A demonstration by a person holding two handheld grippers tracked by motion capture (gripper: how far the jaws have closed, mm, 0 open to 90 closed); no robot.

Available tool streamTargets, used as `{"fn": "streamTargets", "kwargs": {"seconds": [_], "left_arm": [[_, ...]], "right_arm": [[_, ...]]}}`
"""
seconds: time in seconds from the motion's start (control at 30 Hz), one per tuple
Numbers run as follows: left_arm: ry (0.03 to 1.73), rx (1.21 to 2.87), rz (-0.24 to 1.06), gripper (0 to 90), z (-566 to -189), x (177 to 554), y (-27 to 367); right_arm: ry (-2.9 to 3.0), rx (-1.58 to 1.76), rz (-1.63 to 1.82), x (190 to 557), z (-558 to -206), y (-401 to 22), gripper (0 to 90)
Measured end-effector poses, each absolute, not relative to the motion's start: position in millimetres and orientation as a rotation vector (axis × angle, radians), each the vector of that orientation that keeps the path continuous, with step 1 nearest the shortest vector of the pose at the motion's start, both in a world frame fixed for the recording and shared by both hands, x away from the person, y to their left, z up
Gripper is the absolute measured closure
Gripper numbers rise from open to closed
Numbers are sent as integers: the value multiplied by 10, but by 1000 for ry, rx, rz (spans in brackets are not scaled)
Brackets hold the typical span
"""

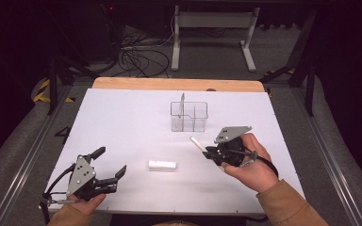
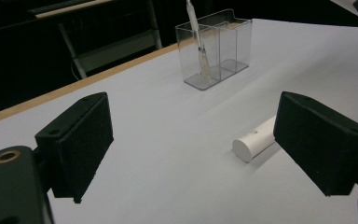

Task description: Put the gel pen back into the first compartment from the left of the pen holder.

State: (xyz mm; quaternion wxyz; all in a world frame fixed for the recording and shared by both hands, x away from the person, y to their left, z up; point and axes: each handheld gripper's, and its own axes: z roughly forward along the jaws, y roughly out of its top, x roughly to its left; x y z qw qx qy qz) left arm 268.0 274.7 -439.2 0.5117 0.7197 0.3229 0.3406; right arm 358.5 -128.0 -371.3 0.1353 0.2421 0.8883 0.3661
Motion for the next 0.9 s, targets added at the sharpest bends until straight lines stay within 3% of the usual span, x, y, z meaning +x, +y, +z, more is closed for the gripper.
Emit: {"fn": "streamTargets", "kwargs": {"seconds": [0.9], "left_arm": [[780, 1730, 818, 126, -4393, 2683, 2749]], "right_arm": [[2260, 816, 1466, 3828, -3430, -1389, 791]]}}
